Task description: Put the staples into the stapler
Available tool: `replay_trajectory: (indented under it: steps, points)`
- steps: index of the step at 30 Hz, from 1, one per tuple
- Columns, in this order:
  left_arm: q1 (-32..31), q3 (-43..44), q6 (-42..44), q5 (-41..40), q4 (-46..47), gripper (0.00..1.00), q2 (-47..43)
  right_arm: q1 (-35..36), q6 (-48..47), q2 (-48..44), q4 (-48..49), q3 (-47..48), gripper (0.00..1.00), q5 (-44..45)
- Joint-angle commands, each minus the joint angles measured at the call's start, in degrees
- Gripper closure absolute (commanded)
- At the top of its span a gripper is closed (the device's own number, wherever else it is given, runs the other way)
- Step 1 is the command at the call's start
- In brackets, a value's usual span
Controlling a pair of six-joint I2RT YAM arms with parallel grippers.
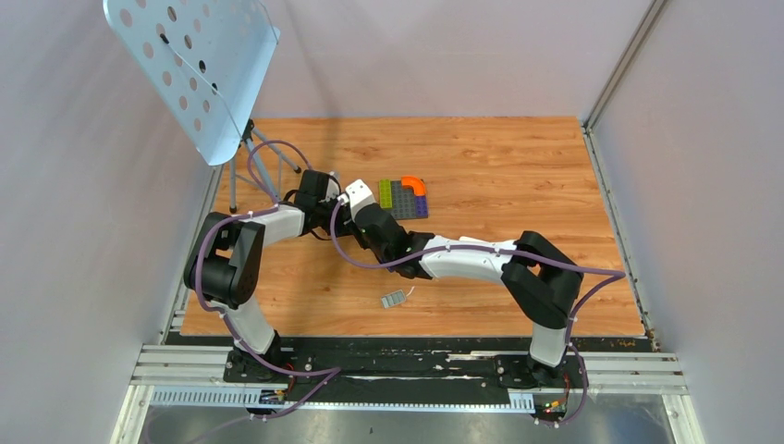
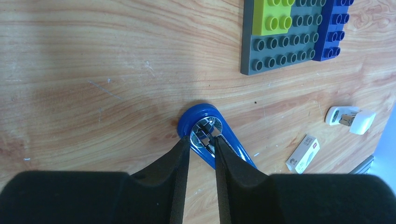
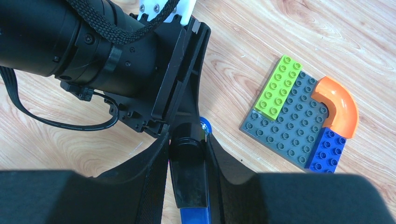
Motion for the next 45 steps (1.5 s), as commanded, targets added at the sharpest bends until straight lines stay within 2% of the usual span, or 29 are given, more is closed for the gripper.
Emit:
replay_trajectory:
  steps: [1, 18, 33, 40, 45]
  points:
    - [0.26, -0.62, 0.84, -1.24, -1.57, 0.71, -0.53, -1.21, 1.98, 1.87, -3.75, -2.28, 1.0, -1.87]
    - [0.26, 0.86, 1.98, -2.7, -3.67, 0.7, -2.43, -2.2, 2.27, 1.82, -4.73, -2.92, 1.0, -2.65]
    - [0.26, -0.35, 0.75, 0.68, -1.65, 0.67, -3.0, -3.12, 2.8, 2.7, -5.52, -2.98, 1.0, -3.32]
    - [0.26, -1.48, -2.04, 1.98, 0.26, 0.74, -2.84, -3.6, 3.06, 2.55, -5.54, -4.34, 1.0, -3.63]
    - [0.28, -1.14, -3.82, 1.5, 1.2, 0.75, -2.45, -4.42, 1.69, 3.27, -4.64, -5.04, 1.0, -4.31]
